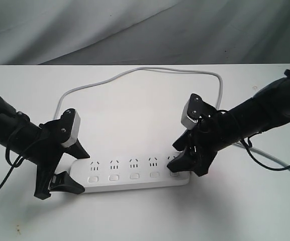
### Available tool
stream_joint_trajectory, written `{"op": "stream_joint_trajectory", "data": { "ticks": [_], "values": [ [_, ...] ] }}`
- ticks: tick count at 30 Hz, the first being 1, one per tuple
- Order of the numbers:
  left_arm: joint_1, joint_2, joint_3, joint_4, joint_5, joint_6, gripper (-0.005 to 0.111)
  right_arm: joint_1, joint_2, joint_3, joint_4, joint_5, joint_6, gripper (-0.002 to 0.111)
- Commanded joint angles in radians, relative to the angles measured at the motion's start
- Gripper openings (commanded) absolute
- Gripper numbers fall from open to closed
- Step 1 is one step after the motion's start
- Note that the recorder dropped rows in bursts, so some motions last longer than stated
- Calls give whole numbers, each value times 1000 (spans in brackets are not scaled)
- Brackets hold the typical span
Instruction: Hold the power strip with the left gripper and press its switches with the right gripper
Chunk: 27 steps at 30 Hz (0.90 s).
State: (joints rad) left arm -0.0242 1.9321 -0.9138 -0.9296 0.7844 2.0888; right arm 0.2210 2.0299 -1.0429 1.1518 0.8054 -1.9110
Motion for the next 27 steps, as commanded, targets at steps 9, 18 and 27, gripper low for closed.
{"op": "stream_joint_trajectory", "data": {
  "ticks": [9,18,27],
  "values": [
    [-3,-1,-5,-2,0,5,42,-1,-199,5,130,2,-28,63],
    [-3,-1,-5,-2,0,5,42,-1,-349,5,149,-88,88,63],
    [-3,-1,-5,-2,0,5,42,-1,-554,5,149,-224,194,63]
  ]
}}
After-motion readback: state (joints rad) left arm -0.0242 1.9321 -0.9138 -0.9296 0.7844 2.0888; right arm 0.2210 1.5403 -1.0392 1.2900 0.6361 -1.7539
